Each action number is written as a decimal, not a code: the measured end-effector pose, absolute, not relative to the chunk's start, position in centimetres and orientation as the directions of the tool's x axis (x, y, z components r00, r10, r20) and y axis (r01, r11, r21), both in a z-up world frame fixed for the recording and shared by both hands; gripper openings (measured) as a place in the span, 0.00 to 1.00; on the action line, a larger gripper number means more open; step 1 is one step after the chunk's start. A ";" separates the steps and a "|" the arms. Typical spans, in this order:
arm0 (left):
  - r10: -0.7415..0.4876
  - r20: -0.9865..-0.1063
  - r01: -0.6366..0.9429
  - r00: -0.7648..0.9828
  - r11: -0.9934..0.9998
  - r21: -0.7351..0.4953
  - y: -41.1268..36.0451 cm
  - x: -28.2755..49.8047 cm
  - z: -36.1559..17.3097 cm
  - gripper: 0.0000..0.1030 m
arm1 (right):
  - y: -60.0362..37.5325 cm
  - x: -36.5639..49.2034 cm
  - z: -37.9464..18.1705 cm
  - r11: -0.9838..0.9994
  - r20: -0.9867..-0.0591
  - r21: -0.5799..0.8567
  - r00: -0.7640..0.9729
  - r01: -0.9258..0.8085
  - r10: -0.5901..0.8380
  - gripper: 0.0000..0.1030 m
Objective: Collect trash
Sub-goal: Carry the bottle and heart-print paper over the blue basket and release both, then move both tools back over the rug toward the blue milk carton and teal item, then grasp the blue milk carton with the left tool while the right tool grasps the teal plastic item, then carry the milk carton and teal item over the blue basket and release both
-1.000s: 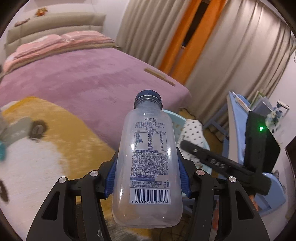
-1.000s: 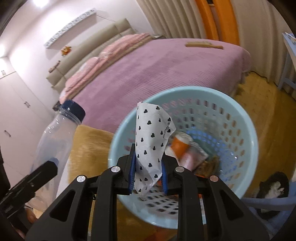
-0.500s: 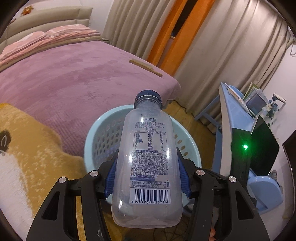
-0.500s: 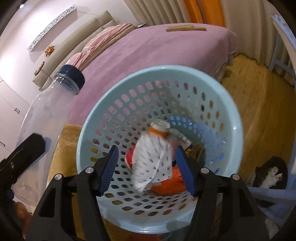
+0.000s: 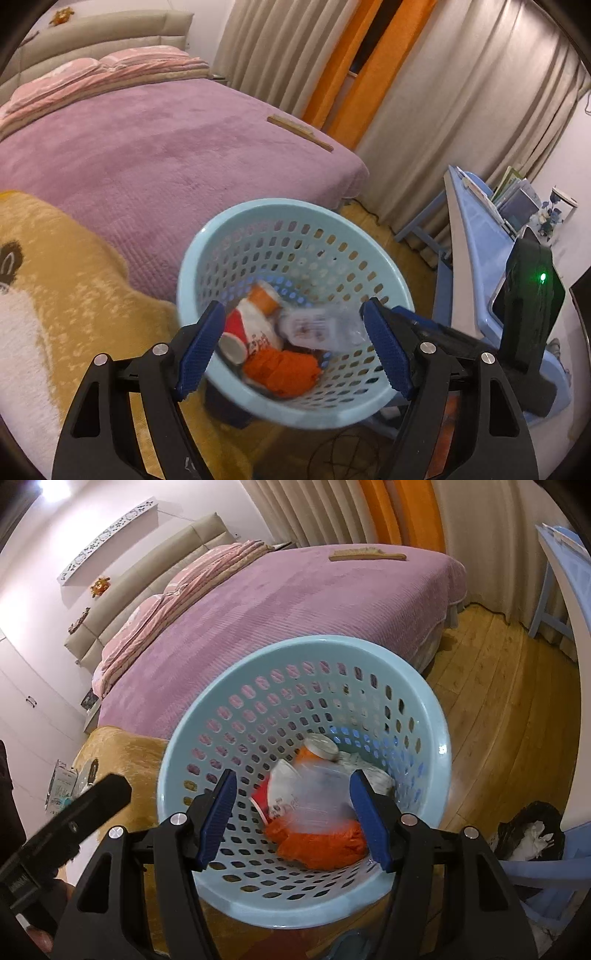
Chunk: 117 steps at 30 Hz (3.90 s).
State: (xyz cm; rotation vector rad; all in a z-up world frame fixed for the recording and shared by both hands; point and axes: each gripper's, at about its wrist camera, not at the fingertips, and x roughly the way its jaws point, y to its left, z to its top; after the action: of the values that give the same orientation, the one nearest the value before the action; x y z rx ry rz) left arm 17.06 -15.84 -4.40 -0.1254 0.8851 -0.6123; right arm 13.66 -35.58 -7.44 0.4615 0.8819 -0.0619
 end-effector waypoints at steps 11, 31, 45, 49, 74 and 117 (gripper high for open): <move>-0.536 -0.644 0.423 0.546 0.840 -0.341 -9.4 14.5 -2.0 0.73 | -30.5 13.6 -4.7 0.925 -0.719 0.356 0.670 0.129 0.183 0.58; -0.328 -0.595 0.182 0.734 0.939 -0.293 8.2 10.5 1.4 0.73 | -10.1 14.3 -0.2 0.929 -0.663 0.251 0.651 -0.271 0.369 0.58; -0.100 -0.658 -0.094 0.746 0.963 -0.252 21.6 13.1 -0.5 0.73 | 4.1 19.0 -3.4 0.862 -0.710 0.124 0.563 -0.491 0.423 0.58; -0.106 -0.690 -0.088 0.716 0.967 -0.239 23.3 15.1 -1.9 0.73 | 6.3 21.2 -5.3 0.849 -0.750 0.101 0.521 -0.519 0.408 0.61; -0.158 -0.741 0.075 0.653 0.987 -0.144 22.6 22.5 -4.1 0.73 | 10.9 24.9 -8.7 0.753 -0.807 -0.013 0.452 -0.658 0.381 0.35; -0.203 -0.752 0.095 0.627 0.978 -0.185 10.4 9.8 -4.6 0.35 | -8.3 15.2 -4.1 0.895 -0.740 0.203 0.537 -0.397 0.405 0.35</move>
State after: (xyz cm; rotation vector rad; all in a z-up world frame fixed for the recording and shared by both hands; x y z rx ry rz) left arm 9.84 10.44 -4.64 -0.1324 0.8770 -0.1713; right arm 15.23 -8.26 -4.13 0.0108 0.8830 0.4772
